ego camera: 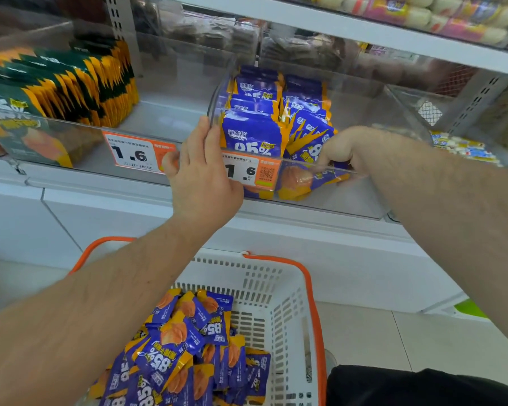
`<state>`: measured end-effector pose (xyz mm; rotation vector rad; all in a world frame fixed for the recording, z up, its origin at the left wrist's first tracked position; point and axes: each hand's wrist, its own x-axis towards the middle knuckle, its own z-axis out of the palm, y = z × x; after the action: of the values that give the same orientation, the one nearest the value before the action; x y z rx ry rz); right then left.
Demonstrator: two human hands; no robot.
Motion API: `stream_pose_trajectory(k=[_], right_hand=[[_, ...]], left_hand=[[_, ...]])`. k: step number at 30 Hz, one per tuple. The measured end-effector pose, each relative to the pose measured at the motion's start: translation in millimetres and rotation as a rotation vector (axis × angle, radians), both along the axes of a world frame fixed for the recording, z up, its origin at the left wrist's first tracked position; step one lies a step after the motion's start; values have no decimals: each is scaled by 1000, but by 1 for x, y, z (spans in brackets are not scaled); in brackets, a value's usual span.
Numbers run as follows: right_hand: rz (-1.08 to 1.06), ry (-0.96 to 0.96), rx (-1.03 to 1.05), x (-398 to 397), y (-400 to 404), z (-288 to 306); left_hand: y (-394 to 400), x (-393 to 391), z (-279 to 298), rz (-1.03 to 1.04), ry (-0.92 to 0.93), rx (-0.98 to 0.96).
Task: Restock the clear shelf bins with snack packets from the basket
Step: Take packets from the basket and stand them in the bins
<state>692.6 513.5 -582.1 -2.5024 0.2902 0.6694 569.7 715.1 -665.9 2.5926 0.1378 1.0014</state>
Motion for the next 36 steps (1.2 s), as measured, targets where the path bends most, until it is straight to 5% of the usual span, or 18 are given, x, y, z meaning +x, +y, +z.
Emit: stream_pose_trajectory(k=[7, 10, 14, 16, 20, 26, 30, 32, 36], right_hand=[[-16, -154, 194, 21, -2, -7], [33, -391, 89, 30, -3, -1], [187, -566, -112, 42, -4, 8], [270, -669, -188, 49, -8, 8], [372, -720, -248, 55, -16, 2], [462, -827, -224, 48, -23, -2], [468, -880, -195, 43, -31, -13], [272, -872, -109, 44, -32, -15], [8, -421, -9, 45, -32, -22]], left_hand=[[-1, 0, 3, -12, -39, -72], [-3, -2, 18, -3, -98, -184], [-15, 8, 61, -59, -298, -89], [-24, 24, 91, -178, -201, -75], [-42, 79, 130, -352, 324, -56], [-66, 164, 126, -333, 808, 351], [-69, 182, 111, -351, 788, 395], [-69, 183, 102, -348, 699, 409], [-69, 185, 95, -336, 642, 461]])
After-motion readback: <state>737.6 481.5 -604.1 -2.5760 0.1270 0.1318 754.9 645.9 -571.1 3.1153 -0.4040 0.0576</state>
